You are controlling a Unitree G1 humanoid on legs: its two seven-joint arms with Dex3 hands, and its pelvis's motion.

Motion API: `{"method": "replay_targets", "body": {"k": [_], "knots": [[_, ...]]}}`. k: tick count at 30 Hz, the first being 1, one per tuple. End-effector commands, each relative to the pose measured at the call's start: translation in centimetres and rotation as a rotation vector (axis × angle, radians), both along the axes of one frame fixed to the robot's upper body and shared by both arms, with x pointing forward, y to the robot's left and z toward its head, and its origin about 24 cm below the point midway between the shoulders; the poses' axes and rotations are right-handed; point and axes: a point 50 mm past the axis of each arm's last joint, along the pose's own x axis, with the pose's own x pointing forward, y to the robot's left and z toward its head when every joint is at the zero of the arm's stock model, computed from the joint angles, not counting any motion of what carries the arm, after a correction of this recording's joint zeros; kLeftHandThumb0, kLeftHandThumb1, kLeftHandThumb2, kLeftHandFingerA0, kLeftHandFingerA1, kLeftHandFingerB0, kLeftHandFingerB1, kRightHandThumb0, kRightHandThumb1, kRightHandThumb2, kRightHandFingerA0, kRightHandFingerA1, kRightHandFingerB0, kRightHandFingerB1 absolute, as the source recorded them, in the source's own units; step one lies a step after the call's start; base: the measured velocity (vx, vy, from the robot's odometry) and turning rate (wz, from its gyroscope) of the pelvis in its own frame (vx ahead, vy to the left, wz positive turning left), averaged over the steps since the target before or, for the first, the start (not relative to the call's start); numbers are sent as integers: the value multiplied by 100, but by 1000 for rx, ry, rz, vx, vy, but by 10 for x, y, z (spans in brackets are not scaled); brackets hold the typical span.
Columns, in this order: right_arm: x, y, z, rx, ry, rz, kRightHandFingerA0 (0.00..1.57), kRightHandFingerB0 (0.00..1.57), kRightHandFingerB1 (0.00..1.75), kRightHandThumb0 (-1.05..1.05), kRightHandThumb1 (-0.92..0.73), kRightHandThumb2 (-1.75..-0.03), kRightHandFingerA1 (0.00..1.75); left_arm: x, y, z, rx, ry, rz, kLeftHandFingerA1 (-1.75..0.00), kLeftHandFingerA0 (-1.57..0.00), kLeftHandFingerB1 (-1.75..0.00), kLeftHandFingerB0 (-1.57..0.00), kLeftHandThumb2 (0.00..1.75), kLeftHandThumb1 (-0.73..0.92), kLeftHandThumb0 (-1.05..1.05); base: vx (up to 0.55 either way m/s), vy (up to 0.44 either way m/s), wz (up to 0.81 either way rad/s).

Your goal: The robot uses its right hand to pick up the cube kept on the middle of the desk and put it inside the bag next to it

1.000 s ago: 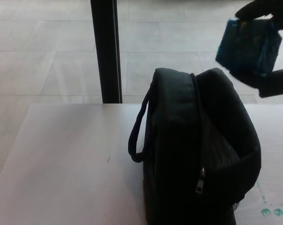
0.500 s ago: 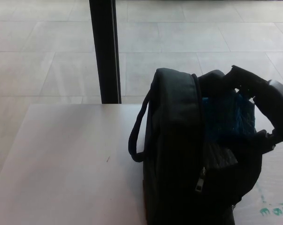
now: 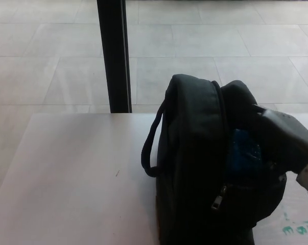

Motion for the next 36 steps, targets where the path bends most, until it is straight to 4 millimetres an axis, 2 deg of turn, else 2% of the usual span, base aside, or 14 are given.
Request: {"method": "replay_targets", "body": {"k": [1, 3, 4, 5, 7, 8, 17, 19, 21, 24, 26, 28, 34, 36], "knots": [[3, 3, 8, -296, 8, -13, 1, 0, 10, -82, -49, -86, 44, 2, 4, 6, 21, -21, -23, -50, -31, -42, -39, 59, 64, -55, 0, 0, 0], [2, 3, 13, -468, -42, -48, 0, 0, 0, -85, -49, -70, 0, 2, 5, 6, 22, -18, -18, -49, -31, -42, -39, 58, 64, -55, 0, 0, 0], [3, 2, 16, -478, -28, -60, 0, 0, 0, -90, -54, -57, 0, 2, 4, 6, 19, -19, -13, -49, -31, -42, -40, 58, 65, -52, 0, 0, 0], [3, 2, 18, -488, -24, -72, 0, 0, 0, -94, -54, -92, 17, 2, 4, 6, 16, -20, -8, -49, -31, -43, -39, 58, 63, -56, 0, 0, 0], [3, 0, 27, -501, -3, -95, 0, 0, 0, -90, -48, -93, 26, 2, 4, 5, 20, -21, -24, -49, -31, -43, -40, 57, 62, -55, 0, 0, 0], [3, -1, 30, -515, 0, -101, 0, 0, 0, -102, -42, -75, 0, 2, 4, 5, 19, -20, -25, -49, -31, -43, -41, 58, 62, -54, 0, 0, 0], [6, -16, 48, -515, 91, -158, 0, 5, 0, -87, -47, -90, 21, 2, 3, 3, -1, -7, 11, -55, -23, -52, -27, 84, 44, -55, 0, 0, 0], [6, -17, 49, -521, 89, -160, 0, 6, 25, -80, -48, -66, 0, 0, 4, 2, 6, 0, 5, -55, -24, -51, -25, 84, 45, -56, 0, 0, 0], [8, -21, 62, -517, 76, -187, 12, 36, 48, -69, -44, -82, 50, 1, 2, 2, 9, -4, 6, -56, -24, -51, -24, 85, 45, -54, 0, 0, 0], [8, -26, 73, -487, 69, -209, 14, 33, 48, -66, -46, -84, 52, 1, 3, 2, 5, -9, 6, -57, -25, -53, -27, 85, 46, -56, 0, 0, 0], [8, -28, 77, -478, 54, -225, 18, 42, 35, -65, -60, -58, 46, 1, 3, 3, 13, -12, -8, -57, -26, -53, -28, 85, 46, -58, 0, 0, 0], [3, -44, 96, -447, 15, -288, 10, 28, 47, -68, -50, -86, 51, 0, 3, 3, 17, -14, -8, -57, -25, -56, -34, 87, 46, -54, 0, 0, 0], [-16, -84, 112, -225, -35, -408, 16, 29, 45, -64, -49, -82, 50, -2, 3, 2, 24, -3, -18, -55, -23, -55, -32, 87, 47, -54, 0, 0, 0], [-26, -112, 114, -101, -44, -477, 28, 37, 33, -54, -63, -58, 39, -2, 3, 3, 12, -7, 1, -52, -31, -48, -41, 59, 64, -49, 0, 0, 0]]}}
